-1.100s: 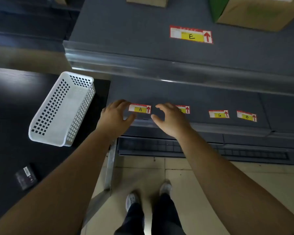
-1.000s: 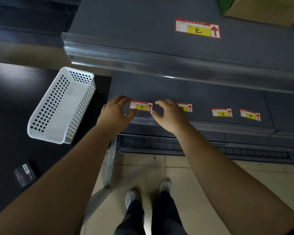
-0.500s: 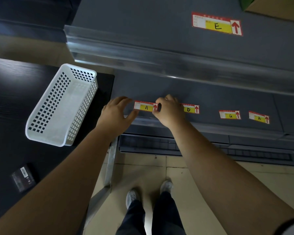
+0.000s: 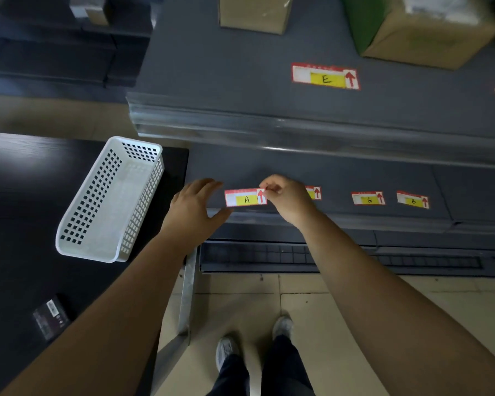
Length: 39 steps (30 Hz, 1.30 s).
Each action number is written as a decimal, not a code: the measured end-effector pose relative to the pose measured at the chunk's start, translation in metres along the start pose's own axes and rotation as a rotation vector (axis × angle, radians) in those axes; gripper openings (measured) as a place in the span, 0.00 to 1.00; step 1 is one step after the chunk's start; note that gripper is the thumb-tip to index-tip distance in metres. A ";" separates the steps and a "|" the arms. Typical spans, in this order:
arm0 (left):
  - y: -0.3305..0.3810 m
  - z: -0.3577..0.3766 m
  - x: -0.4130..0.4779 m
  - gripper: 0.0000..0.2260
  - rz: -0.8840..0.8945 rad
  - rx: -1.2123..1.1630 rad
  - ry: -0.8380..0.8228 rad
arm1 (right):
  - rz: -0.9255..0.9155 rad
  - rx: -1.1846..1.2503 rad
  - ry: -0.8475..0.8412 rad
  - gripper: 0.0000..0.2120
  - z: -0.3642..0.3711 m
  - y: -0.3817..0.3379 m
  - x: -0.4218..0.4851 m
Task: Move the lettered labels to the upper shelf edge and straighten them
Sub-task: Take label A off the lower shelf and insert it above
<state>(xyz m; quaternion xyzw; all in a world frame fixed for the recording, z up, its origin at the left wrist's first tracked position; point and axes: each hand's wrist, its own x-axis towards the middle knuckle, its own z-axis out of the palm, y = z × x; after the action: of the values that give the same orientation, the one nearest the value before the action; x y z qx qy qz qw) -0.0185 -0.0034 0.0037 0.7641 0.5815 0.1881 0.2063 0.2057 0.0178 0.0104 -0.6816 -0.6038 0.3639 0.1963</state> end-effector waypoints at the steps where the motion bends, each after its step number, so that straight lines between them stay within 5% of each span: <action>1: 0.004 -0.003 -0.001 0.28 0.018 0.007 0.004 | 0.007 0.050 -0.008 0.07 -0.008 -0.002 -0.006; 12: 0.074 -0.030 -0.019 0.19 0.215 0.054 0.073 | 0.015 0.326 -0.043 0.08 -0.069 -0.027 -0.083; 19: 0.128 -0.053 -0.065 0.17 0.263 0.085 0.163 | -0.222 0.061 0.032 0.22 -0.093 -0.032 -0.160; 30: 0.199 -0.084 -0.146 0.20 0.265 0.120 0.303 | -0.424 -0.017 0.151 0.20 -0.132 -0.036 -0.260; 39: 0.197 -0.115 -0.131 0.19 0.292 0.129 0.426 | -0.486 0.072 0.201 0.20 -0.142 -0.068 -0.247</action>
<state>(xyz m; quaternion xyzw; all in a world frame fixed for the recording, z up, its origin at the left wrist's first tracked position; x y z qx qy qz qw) 0.0472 -0.1663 0.2000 0.7946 0.5063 0.3350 0.0010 0.2620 -0.1826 0.2164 -0.5418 -0.7140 0.2577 0.3609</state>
